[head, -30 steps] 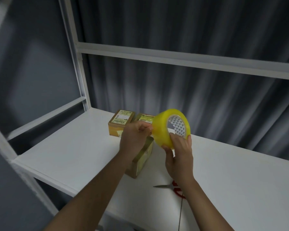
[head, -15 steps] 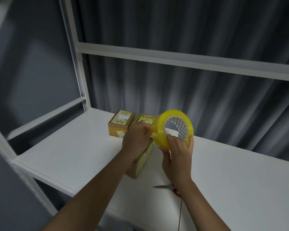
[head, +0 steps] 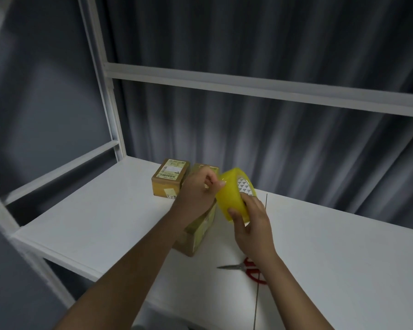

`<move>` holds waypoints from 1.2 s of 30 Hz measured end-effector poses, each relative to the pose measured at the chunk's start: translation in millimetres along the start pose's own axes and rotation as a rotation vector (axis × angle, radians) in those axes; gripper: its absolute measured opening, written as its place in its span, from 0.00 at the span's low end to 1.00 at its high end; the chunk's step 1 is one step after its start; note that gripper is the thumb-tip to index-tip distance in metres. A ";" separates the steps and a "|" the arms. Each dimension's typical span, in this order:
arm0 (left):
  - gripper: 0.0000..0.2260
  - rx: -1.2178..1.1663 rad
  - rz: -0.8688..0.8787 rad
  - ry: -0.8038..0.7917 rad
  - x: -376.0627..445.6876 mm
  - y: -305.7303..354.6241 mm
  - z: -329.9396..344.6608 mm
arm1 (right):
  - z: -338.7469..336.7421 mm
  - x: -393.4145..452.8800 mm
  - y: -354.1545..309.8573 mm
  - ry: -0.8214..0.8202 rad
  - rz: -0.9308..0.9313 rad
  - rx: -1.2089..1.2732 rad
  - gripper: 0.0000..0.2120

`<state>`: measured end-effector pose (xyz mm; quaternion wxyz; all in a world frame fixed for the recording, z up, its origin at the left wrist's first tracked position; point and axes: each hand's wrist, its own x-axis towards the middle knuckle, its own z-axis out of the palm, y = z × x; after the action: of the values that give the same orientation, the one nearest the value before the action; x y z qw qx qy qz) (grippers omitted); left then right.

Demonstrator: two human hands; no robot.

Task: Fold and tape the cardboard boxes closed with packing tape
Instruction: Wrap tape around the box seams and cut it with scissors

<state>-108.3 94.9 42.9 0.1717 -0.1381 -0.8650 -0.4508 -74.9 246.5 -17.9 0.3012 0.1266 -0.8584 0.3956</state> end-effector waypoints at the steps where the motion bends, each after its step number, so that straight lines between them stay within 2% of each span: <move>1: 0.08 0.013 0.025 0.034 1.0 -0.9 0.7 | -1.4 -1.2 -2.1 -0.018 -0.005 -0.028 0.33; 3: 0.09 0.069 0.112 0.076 2.6 -4.4 3.0 | -4.3 -0.6 -6.0 -0.089 0.023 -0.094 0.32; 5: 0.10 0.105 0.168 0.092 2.3 -4.5 7.1 | -5.1 4.7 -2.7 -0.166 0.057 -0.145 0.26; 8: 0.07 -0.006 0.083 0.120 -0.2 -5.6 11.6 | -10.3 23.6 9.7 -0.181 0.194 -0.179 0.23; 10: 0.07 -0.099 0.012 0.082 0.4 -6.1 11.3 | -14.9 29.1 16.8 -0.195 0.217 -0.234 0.22; 13: 0.17 -0.304 -0.196 -0.082 7.4 -5.8 -1.2 | -17.6 28.0 17.4 -0.231 0.247 -0.254 0.22; 15: 0.16 -0.167 -0.206 -0.157 9.7 -5.7 -3.7 | -19.1 26.6 13.7 -0.275 0.250 -0.316 0.22; 17: 0.12 -0.004 -0.142 -0.136 12.7 -7.6 -1.7 | -20.3 27.1 12.5 -0.286 0.273 -0.330 0.24; 21: 0.10 -0.008 -0.142 -0.034 22.3 -9.5 0.7 | -22.8 34.3 16.4 -0.269 0.470 -0.071 0.28; 25: 0.10 0.087 -0.128 -0.020 29.9 -13.0 3.4 | -33.4 38.7 24.5 -0.451 0.674 0.332 0.28; 28: 0.07 0.067 -0.175 0.009 35.1 -31.6 3.5 | -35.4 35.8 32.6 -0.526 0.705 0.531 0.25; 30: 0.07 0.086 -0.165 0.002 34.3 -43.6 2.9 | -30.1 35.3 32.4 -0.526 0.644 0.422 0.22; 33: 0.05 0.033 -0.180 0.027 32.7 -57.8 0.3 | -23.1 42.9 34.0 -0.462 0.551 0.134 0.29; 36: 0.05 -0.008 -0.254 0.022 31.5 -75.4 -1.2 | -19.4 54.6 40.5 -0.532 0.515 -0.125 0.34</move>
<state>-166.3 54.8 1.6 0.1219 -0.0231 -0.8719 -0.4738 -128.2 288.8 1.3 -0.0344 -0.0137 -0.9327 0.3586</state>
